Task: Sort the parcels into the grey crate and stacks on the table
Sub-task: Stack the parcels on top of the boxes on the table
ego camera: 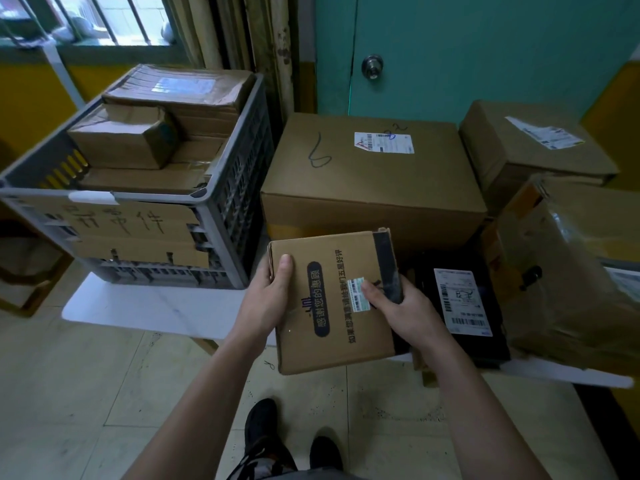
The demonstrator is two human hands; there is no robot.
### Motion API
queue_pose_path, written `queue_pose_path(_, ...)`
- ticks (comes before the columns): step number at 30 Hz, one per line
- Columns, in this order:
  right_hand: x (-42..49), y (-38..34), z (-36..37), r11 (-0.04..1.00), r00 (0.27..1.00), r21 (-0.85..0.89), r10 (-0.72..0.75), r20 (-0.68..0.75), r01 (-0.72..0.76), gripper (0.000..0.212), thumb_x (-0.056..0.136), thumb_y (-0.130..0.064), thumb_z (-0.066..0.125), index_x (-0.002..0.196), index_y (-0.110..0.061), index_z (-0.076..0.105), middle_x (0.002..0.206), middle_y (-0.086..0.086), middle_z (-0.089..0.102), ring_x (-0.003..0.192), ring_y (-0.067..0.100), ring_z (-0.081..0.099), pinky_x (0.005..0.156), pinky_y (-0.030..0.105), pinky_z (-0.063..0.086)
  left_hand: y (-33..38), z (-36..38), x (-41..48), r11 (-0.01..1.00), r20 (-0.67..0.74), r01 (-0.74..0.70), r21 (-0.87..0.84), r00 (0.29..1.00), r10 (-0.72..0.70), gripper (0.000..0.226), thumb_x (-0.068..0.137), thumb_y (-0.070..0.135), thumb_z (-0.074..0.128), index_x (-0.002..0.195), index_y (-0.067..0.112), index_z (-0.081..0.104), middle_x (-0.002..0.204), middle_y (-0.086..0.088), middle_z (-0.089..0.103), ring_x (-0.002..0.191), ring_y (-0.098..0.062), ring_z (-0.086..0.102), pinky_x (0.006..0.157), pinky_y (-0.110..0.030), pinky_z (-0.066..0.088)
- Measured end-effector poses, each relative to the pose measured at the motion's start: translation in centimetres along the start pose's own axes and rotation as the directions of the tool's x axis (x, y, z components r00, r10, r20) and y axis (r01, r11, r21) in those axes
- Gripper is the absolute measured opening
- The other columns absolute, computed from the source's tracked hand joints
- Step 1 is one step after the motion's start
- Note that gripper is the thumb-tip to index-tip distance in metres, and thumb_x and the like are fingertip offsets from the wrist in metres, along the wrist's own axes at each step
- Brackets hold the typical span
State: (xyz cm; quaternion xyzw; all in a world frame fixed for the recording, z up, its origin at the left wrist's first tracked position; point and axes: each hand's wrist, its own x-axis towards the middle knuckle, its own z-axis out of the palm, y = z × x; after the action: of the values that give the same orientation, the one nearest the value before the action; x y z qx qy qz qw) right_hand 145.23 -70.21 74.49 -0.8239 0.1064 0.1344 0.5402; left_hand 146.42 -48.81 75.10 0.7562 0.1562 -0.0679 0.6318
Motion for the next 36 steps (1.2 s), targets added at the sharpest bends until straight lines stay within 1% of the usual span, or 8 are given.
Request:
queue_pose_path(4,-0.1,-0.1,0.0,0.988,0.997,0.157,0.009,-0.080,0.004,0.028,0.086,-0.053,0.065,0.103,-0.035,0.053,0.104,-0.011,0.063,0.094,0.003,0.059,0.067,0.022,0.044,0.4,0.1,-0.6,0.997,0.013,0.003,-0.075,1.000,-0.002,0.041,0.098,0.052,0.052,0.135,0.035,0.050,0.116,0.008,0.068,0.103,-0.009,0.066,0.078,-0.027,0.051)
queue_pose_path(5,-0.2,-0.1,0.0,0.978,0.996,0.207,0.017,-0.092,0.002,0.025,0.086,-0.051,0.065,0.099,-0.034,0.052,0.102,-0.010,0.063,0.091,0.004,0.061,0.067,0.023,0.046,0.5,-0.1,-0.8,0.995,0.015,0.007,-0.104,1.000,-0.005,0.044,0.095,0.054,0.054,0.134,0.033,0.051,0.117,0.006,0.067,0.104,-0.010,0.066,0.078,-0.027,0.050)
queue_pose_path(7,-0.6,-0.2,0.0,0.959,0.991,0.283,0.012,-0.131,0.026,0.035,0.081,-0.055,0.065,0.102,-0.031,0.054,0.102,-0.009,0.065,0.092,0.007,0.064,0.071,0.025,0.049,0.8,-0.3,-1.1,0.986,0.006,0.001,-0.164,1.000,0.000,0.054,0.087,0.060,0.056,0.131,0.028,0.053,0.120,0.003,0.064,0.106,-0.012,0.062,0.081,-0.030,0.048)
queue_pose_path(9,-1.0,-0.1,0.1,0.943,0.986,0.329,0.002,-0.165,0.053,0.049,0.072,-0.061,0.062,0.108,-0.028,0.057,0.104,-0.009,0.066,0.095,0.008,0.064,0.077,0.027,0.051,1.0,-0.4,-1.3,0.981,-0.024,-0.013,-0.191,1.000,0.009,0.051,0.089,0.057,0.055,0.127,0.024,0.054,0.119,0.004,0.060,0.104,-0.009,0.058,0.080,-0.029,0.045)
queue_pose_path(15,-1.5,0.6,0.9,0.946,0.997,0.323,-0.007,-0.079,0.032,0.036,0.073,-0.063,0.062,0.102,-0.043,0.066,0.103,-0.016,0.072,0.100,0.008,0.067,0.089,0.034,0.053,0.2,-0.8,-1.7,0.979,-0.048,0.018,-0.202,0.998,-0.029,0.034,0.096,0.048,0.055,0.119,0.022,0.055,0.116,-0.002,0.059,0.100,-0.014,0.059,0.074,-0.030,0.046)
queue_pose_path(22,-1.8,0.0,1.1,0.954,0.997,0.299,-0.007,-0.080,0.030,0.043,0.072,-0.067,0.059,0.107,-0.043,0.065,0.108,-0.013,0.070,0.101,0.008,0.065,0.087,0.032,0.053,0.0,-1.1,-1.8,0.973,-0.055,0.028,-0.230,0.998,-0.042,0.028,0.097,0.044,0.055,0.115,0.022,0.054,0.116,-0.005,0.058,0.103,-0.016,0.058,0.080,-0.033,0.047)
queue_pose_path(28,-2.2,-0.2,1.1,0.956,0.996,0.294,0.009,-0.084,0.016,0.044,0.071,-0.068,0.056,0.106,-0.042,0.062,0.104,-0.014,0.067,0.097,0.006,0.061,0.075,0.028,0.048,0.6,-1.2,-1.9,0.963,-0.051,0.072,-0.260,0.995,-0.088,0.025,0.100,0.034,0.052,0.121,0.019,0.051,0.107,-0.001,0.055,0.094,-0.013,0.055,0.068,-0.031,0.043)
queue_pose_path(36,-2.0,0.0,1.1,0.964,0.993,0.266,0.041,-0.108,-0.011,0.058,0.070,-0.073,0.054,0.114,-0.036,0.060,0.108,-0.008,0.067,0.102,0.013,0.062,0.083,0.035,0.051,0.7,-1.1,-1.9,0.976,-0.051,0.059,-0.208,0.996,-0.071,0.023,0.100,0.034,0.051,0.119,0.021,0.049,0.108,-0.003,0.054,0.095,-0.016,0.056,0.069,-0.031,0.044)
